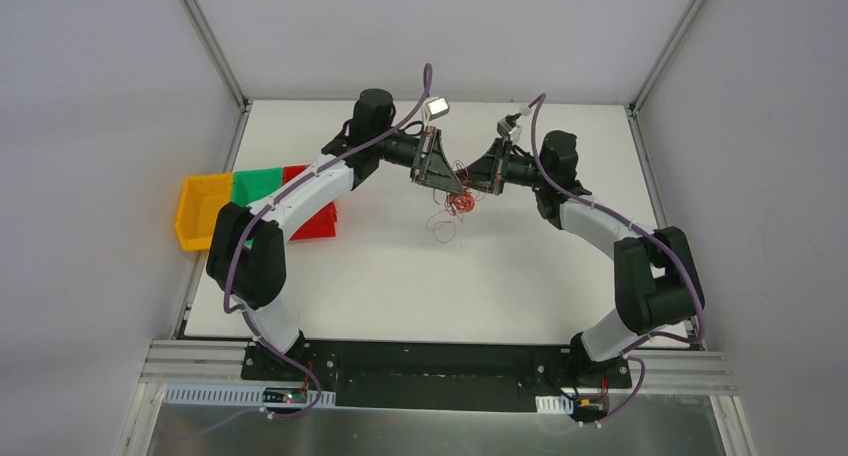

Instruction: Untangle the cables

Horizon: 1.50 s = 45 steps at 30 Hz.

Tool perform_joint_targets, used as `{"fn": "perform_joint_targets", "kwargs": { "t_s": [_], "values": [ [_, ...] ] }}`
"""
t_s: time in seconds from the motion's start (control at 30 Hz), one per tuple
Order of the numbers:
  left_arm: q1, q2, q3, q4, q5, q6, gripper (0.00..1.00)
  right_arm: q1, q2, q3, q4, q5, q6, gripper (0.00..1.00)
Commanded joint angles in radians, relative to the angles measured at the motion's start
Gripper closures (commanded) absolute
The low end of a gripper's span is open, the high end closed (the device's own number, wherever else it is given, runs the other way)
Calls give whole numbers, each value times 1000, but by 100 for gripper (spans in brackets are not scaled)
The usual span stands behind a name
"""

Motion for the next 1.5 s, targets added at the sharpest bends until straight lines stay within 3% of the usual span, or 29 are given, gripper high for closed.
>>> {"fn": "perform_joint_targets", "kwargs": {
  "t_s": [0.0,0.1,0.2,0.5,0.87,1.07,1.27,1.47],
  "values": [
    [-1,-9,91,-36,21,32,100,-16,-76,-33,-149,27,-110,100],
    [-1,-35,146,-233,-12,163,100,-60,-89,11,-537,164,-437,100],
    [-1,-62,215,-422,-77,283,100,-113,-88,32,-755,343,-632,100],
    [1,-152,414,-780,-335,619,100,-253,-53,55,-996,646,-922,100],
    [65,-168,728,-832,-526,724,100,-383,49,70,-1044,824,-1087,100],
    [70,-180,662,-837,-536,739,100,-396,50,86,-1077,811,-1093,100],
    [74,-195,436,-837,-561,800,100,-397,29,99,-1139,717,-1095,100],
    [182,-221,354,-892,-538,860,100,-397,-10,116,-1198,626,-1096,100]
  ]
}}
